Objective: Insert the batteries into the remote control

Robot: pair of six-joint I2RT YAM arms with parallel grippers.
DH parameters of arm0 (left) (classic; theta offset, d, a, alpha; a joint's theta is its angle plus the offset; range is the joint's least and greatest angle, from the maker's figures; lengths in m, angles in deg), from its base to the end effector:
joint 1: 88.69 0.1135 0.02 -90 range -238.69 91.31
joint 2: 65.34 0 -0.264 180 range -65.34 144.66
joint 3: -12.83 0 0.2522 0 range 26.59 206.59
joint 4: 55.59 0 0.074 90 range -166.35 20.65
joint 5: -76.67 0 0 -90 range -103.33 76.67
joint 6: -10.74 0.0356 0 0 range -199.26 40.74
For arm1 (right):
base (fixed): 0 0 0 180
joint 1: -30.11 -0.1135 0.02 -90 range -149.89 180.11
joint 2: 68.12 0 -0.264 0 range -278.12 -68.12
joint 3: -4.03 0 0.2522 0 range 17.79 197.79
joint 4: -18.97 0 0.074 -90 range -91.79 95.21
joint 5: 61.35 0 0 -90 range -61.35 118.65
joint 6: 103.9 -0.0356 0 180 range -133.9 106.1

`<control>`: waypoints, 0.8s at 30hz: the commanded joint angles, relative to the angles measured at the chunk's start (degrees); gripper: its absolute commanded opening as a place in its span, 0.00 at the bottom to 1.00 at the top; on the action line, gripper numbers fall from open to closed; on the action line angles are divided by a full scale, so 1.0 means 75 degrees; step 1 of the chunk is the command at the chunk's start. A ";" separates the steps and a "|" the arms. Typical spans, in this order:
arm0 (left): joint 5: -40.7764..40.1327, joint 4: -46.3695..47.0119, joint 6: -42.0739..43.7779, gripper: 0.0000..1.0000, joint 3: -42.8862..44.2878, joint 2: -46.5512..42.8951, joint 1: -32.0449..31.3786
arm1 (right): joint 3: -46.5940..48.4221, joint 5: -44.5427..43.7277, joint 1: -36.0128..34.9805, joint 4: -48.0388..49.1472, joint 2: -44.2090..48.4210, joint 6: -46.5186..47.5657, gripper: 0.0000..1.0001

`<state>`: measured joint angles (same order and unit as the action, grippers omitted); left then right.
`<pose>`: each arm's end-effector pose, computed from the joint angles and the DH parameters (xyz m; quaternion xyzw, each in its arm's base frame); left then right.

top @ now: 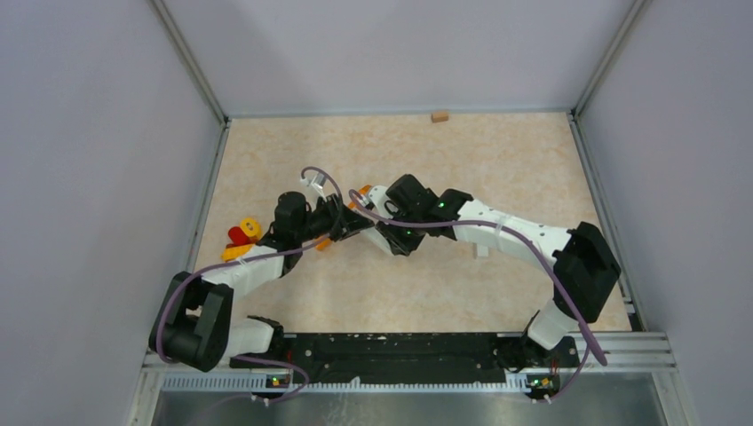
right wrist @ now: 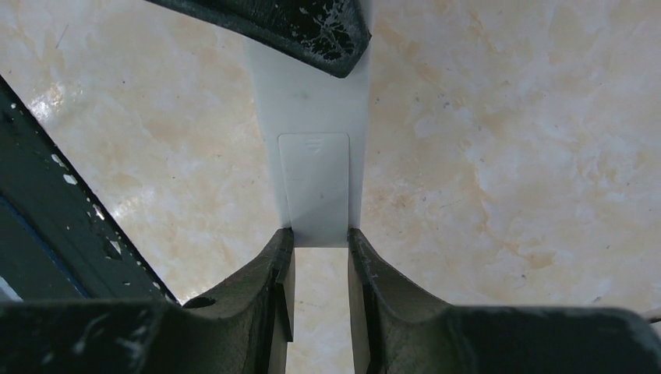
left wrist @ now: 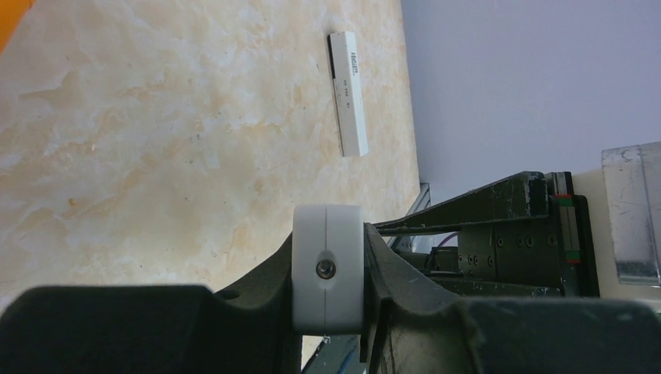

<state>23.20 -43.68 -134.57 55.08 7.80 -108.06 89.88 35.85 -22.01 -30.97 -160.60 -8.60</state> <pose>0.2353 -0.1052 0.2033 -0.0653 0.7915 -0.5374 0.2838 0.2066 0.2728 0.2569 -0.4750 0.8297 0.1692 0.2395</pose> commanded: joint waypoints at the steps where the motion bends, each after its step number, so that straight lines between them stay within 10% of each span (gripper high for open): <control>1: 0.0811 0.0994 -0.0644 0.00 0.0094 0.0038 -0.0049 | 0.0561 0.0079 -0.0093 0.0467 -0.0179 -0.0096 0.24; 24: 0.0973 0.0953 -0.1151 0.00 0.0103 -0.0107 0.0515 | 0.0764 -0.0031 -0.0084 -0.0020 -0.0212 -0.0161 0.43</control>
<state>25.56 -42.41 -139.38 55.04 8.33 -104.94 93.36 36.05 -22.01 -32.57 -161.91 -9.28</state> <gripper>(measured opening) 0.287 0.421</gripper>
